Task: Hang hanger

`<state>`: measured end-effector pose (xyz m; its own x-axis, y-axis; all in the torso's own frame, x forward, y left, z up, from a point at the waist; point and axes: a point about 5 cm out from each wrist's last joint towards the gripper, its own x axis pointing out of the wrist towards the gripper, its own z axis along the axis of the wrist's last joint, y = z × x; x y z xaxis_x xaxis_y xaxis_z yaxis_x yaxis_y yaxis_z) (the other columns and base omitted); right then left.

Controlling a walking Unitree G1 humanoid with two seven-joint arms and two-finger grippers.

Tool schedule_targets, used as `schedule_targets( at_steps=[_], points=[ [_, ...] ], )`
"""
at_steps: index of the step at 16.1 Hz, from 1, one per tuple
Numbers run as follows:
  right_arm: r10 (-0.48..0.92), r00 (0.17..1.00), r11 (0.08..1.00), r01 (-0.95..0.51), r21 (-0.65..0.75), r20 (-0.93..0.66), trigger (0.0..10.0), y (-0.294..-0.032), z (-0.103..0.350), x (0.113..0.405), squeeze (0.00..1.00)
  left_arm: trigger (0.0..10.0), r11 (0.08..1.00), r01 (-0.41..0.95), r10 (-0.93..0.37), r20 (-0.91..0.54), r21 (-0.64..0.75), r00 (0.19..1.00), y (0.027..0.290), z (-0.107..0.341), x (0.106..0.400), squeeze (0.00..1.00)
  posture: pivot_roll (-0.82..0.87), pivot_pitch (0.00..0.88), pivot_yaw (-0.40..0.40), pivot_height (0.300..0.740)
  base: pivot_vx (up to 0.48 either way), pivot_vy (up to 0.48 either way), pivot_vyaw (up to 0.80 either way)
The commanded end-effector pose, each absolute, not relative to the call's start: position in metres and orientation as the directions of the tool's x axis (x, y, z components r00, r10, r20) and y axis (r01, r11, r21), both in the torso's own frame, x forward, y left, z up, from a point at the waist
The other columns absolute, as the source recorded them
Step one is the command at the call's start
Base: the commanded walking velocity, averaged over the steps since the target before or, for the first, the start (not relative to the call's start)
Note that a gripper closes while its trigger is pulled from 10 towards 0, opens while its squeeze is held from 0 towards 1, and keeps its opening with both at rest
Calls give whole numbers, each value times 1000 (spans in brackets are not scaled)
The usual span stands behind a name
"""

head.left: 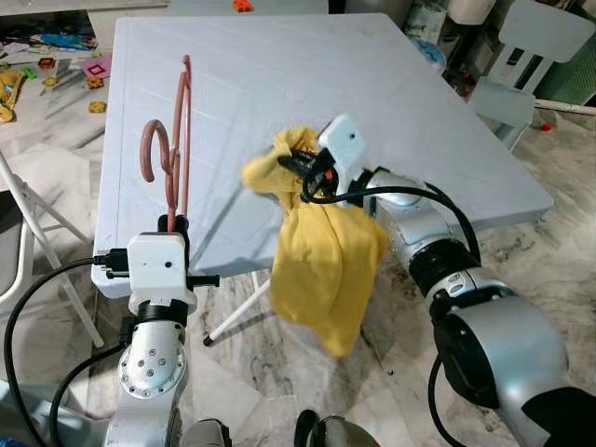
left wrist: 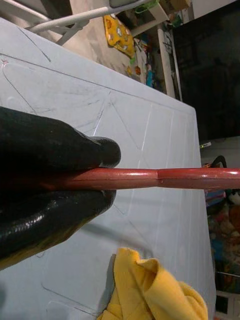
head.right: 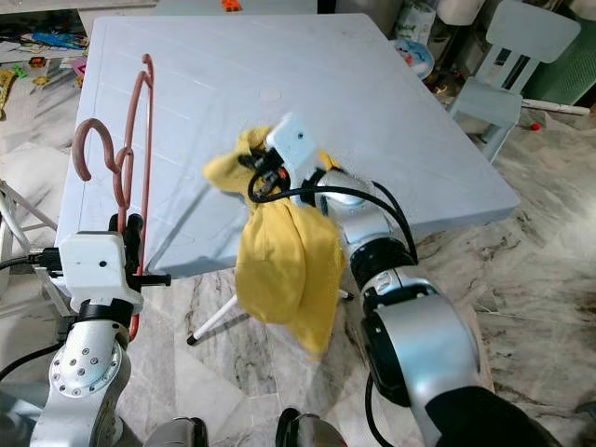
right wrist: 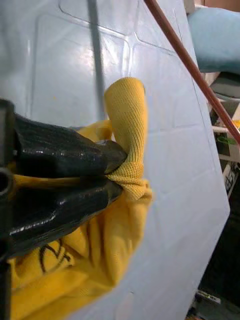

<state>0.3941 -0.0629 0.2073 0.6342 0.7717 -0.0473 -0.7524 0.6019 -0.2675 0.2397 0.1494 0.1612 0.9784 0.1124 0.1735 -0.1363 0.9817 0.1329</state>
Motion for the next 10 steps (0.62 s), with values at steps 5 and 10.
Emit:
schedule_targets(
  at_steps=[5, 10],
  points=[
    [779, 627, 618, -760, -200, 25, 10000, -73, 207, 388, 1000, 10000, 986, -95, 69, 186, 135, 980, 145, 163, 244, 0, 111, 146, -87, 740, 0, 0, 0],
    [784, 620, 612, -780, -131, -30, 10000, -83, 202, 383, 1000, 10000, 989, -66, 42, 179, 132, 983, 142, 161, 249, 0, 94, 148, -73, 740, 0, 0, 0]
  ],
)
